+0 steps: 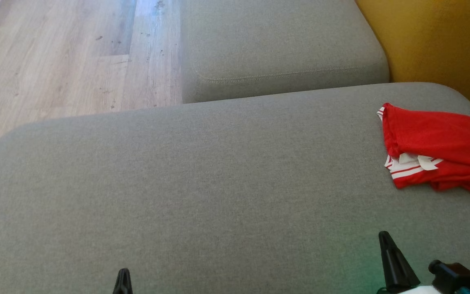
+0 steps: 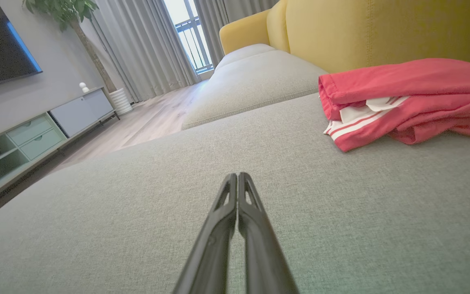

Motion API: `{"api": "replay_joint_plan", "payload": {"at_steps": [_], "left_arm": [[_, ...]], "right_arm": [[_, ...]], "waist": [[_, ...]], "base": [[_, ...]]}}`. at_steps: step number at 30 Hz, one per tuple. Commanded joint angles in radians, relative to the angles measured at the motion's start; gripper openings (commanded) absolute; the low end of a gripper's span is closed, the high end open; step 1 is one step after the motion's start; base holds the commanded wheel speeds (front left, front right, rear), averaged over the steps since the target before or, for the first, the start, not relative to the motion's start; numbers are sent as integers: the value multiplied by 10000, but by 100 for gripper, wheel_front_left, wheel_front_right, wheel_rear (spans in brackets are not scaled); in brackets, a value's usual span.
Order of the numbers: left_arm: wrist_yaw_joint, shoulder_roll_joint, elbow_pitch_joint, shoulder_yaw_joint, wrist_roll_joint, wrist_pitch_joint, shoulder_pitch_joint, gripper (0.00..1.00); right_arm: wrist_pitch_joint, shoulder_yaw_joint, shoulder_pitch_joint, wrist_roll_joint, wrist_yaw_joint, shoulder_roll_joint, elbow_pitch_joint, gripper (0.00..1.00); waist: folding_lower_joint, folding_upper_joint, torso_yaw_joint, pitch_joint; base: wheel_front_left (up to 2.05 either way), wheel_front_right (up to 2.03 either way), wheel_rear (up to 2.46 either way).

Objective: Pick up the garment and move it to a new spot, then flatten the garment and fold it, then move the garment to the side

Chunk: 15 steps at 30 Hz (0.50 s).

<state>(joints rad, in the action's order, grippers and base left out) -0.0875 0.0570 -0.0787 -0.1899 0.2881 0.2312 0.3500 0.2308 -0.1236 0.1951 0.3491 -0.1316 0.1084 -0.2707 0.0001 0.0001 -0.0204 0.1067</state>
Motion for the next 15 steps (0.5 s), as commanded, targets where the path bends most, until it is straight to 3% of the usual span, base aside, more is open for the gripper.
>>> {"api": "replay_joint_plan", "payload": {"at_steps": [1, 15], "left_arm": [[53, 54, 261, 130, 273, -23, -393, 0], [330, 136, -35, 345, 1954, -335, -924, 0]], "right_arm": [[-61, 85, -451, 275, 1, 7, 324, 0], [-413, 290, -764, 1828, 2, -11, 312, 0]], "waist": [[0, -1, 4, -12], [0, -1, 29, -142]], "base": [[0, 0, 0], [0, 0, 0]]}}
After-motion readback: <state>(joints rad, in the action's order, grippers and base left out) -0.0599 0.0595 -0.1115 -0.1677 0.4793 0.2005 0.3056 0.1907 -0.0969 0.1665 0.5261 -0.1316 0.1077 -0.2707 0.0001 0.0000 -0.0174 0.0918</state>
